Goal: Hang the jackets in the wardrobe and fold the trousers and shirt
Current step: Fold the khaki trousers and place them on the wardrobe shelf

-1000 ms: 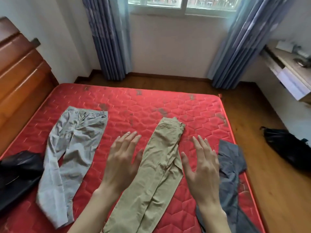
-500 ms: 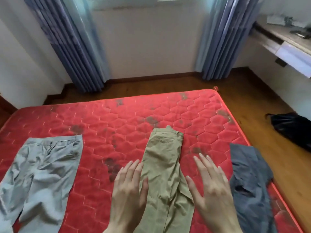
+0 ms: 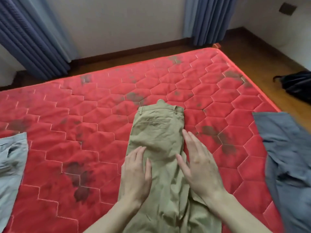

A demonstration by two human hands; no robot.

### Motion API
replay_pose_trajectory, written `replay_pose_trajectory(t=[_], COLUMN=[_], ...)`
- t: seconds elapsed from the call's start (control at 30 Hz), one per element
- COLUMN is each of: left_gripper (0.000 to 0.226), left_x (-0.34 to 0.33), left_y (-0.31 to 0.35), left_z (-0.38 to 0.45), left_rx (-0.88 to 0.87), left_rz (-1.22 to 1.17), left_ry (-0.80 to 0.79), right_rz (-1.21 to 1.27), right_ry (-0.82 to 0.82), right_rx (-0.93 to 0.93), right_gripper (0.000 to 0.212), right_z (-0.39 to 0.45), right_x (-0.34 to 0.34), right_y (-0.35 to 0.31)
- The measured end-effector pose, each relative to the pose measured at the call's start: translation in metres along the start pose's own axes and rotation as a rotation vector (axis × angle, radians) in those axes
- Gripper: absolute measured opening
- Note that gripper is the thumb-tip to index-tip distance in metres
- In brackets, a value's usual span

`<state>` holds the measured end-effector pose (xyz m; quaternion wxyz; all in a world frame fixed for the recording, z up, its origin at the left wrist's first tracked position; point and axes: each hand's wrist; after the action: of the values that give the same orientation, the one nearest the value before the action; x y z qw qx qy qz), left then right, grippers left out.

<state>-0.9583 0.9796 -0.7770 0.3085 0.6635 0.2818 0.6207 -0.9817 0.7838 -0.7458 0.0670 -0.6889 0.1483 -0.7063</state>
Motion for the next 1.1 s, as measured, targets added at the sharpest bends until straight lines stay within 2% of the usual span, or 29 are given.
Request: replay_pose_trajectory(t=[0.2, 0.37, 0.43, 0.53, 0.67, 0.77, 0.9, 1.0, 1.03, 1.1], left_gripper=[0.063, 0.073, 0.065, 0.031, 0.018, 0.015, 0.012, 0.014, 0.015, 0.016], left_x=[-0.033, -0.042, -0.041, -0.034, -0.030, -0.022, -0.008, 0.007, 0.014, 0.030], left_y=[-0.057, -0.077, -0.082, -0.085, -0.080, -0.082, -0.088, -0.106, -0.114, -0.130], left_z=[0.048, 0.072, 0.077, 0.073, 0.033, -0.017, -0.097, -0.158, -0.175, -0.206], left_rx=[0.349, 0.405, 0.460, 0.487, 0.443, 0.471, 0.527, 0.599, 0.617, 0.643], left_rz=[-0.030, -0.001, -0.138, -0.243, -0.314, -0.349, -0.398, -0.349, -0.330, -0.293], left_ry=[0.091, 0.121, 0.126, 0.108, 0.096, 0.094, 0.094, 0.084, 0.083, 0.099], right_rz=[0.247, 0.507, 0.558, 0.541, 0.507, 0.480, 0.395, 0.373, 0.390, 0.364], right_ry=[-0.163, -0.263, -0.286, -0.300, -0.263, -0.247, -0.293, -0.296, -0.285, -0.252], right_rx=[-0.266, -0.532, -0.552, -0.501, -0.441, -0.443, -0.542, -0.593, -0.618, -0.641], right_gripper=[0.081, 0.079, 0.072, 0.060, 0.035, 0.035, 0.032, 0.045, 0.044, 0.026], right_z=[0.032, 0.037, 0.036, 0.026, -0.009, -0.054, -0.127, -0.179, -0.193, -0.215], right_x=[-0.071, -0.098, -0.100, -0.096, -0.086, -0.076, -0.064, -0.056, -0.054, -0.051], right_y=[0.012, 0.016, 0.019, 0.022, 0.022, 0.018, 0.011, 0.011, 0.014, 0.023])
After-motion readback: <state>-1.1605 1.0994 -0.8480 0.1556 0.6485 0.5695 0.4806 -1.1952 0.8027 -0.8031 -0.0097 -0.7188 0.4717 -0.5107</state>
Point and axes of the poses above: each hand's wrist, its own z-axis towards the middle knuckle, its own x-axis out of the back of the hand, y = z × x, and after that the axes turned 14 degrees about -z, right-handed
